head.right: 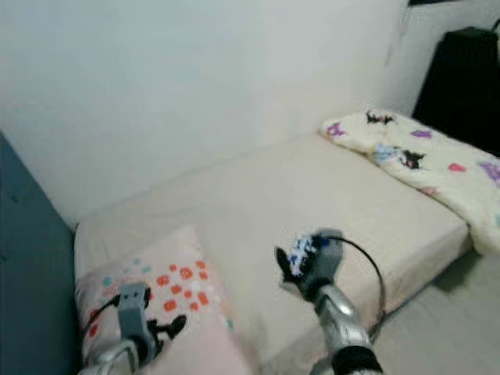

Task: Clean up the room

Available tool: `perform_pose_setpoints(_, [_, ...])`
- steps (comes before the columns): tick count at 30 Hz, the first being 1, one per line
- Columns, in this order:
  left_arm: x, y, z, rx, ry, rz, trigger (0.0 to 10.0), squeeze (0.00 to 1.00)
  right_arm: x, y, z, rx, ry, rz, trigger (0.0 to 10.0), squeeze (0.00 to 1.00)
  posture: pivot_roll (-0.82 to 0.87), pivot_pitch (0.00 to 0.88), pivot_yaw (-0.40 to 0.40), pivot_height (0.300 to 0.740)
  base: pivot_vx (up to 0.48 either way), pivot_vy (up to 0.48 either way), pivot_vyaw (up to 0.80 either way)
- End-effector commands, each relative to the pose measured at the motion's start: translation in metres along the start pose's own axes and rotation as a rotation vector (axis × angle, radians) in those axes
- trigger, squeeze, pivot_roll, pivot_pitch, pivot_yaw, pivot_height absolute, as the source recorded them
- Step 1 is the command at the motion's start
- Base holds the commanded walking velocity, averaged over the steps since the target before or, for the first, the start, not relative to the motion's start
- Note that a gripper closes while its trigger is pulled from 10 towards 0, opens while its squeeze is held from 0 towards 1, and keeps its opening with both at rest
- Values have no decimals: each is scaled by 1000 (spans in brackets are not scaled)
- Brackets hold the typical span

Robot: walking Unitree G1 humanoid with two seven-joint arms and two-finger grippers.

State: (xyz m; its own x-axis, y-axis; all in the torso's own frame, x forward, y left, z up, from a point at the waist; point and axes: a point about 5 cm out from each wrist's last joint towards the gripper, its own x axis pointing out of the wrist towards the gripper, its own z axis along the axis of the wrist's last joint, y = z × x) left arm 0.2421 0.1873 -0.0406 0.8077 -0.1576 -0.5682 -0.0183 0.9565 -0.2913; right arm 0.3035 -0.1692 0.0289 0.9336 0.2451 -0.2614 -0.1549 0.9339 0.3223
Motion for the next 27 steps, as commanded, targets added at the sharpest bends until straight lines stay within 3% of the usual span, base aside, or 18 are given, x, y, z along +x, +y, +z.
perform_pose_setpoints(1, [-10, 13, -23, -2, 78, 58, 10000, 0, 0, 8, -11, -6, 36, 21, 10000, 0, -147, 0, 0, 740, 0, 0, 0])
perform_pose_setpoints(9, [-18, 20, -35, 99, 135, 72, 10000, 0, -5, 4, -23, -6, 69, 2, 10000, 0, -147, 0, 8, 740, 0, 0, 0])
perform_pose_setpoints(13, [-21, 23, -42, 164, 186, 79, 10000, 0, -11, -1, -33, 4, 92, -9, 10000, 0, -146, 0, 12, 740, 0, -458, 0])
perform_pose_setpoints(27, [-20, 23, -42, 207, 202, 70, 10000, 0, -27, -13, -63, 28, 208, -110, 10000, 0, -145, 0, 24, 740, 0, -479, 528])
